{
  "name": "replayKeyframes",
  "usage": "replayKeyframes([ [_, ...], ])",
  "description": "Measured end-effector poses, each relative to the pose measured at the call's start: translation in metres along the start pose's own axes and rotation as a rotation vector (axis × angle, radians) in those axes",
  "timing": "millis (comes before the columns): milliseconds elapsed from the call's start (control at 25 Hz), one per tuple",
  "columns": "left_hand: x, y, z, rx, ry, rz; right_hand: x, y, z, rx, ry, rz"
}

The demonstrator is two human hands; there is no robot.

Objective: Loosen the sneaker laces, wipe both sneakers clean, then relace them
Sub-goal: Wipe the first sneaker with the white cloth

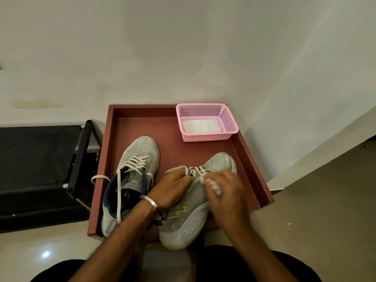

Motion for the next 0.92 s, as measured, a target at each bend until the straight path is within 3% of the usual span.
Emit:
replayKeyframes([
  [120,0.006,0.002,0.002,-0.01,-0.016,0.018,-0.011,0.015,-0.022,0.208,-0.113,-0.095],
  [240,0.006,0.004,0.004,-0.012,-0.033,0.044,0.0,-0.014,0.004,0.069,0.073,0.061],
  [320,0.005,0.005,0.004,0.02,-0.017,0.069,-0.003,-0.009,0.0,0.05,-0.001,0.045],
  [480,0.008,0.001,-0.001,0.031,-0.001,0.074,-0.009,0.008,-0.025,0.361,-0.118,-0.118],
  [640,0.007,0.0,-0.002,0.035,0.003,0.094,0.002,-0.018,0.007,0.132,0.069,0.045],
  [800,0.006,0.001,0.0,0.003,0.02,0.053,-0.008,0.008,-0.032,0.379,-0.074,-0.056],
  [920,0.006,0.001,0.001,-0.026,0.005,0.039,0.003,-0.013,-0.006,0.231,0.121,0.052],
])
Point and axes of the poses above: each hand's wrist, its own y-axis away from the middle knuckle, its own x-axis out of the back of the hand, z = x × y, the point moved 4 cm from there along -y, towards the middle knuckle, and after that the axes turned 2 degrees about -y, right-handed, at the moved point
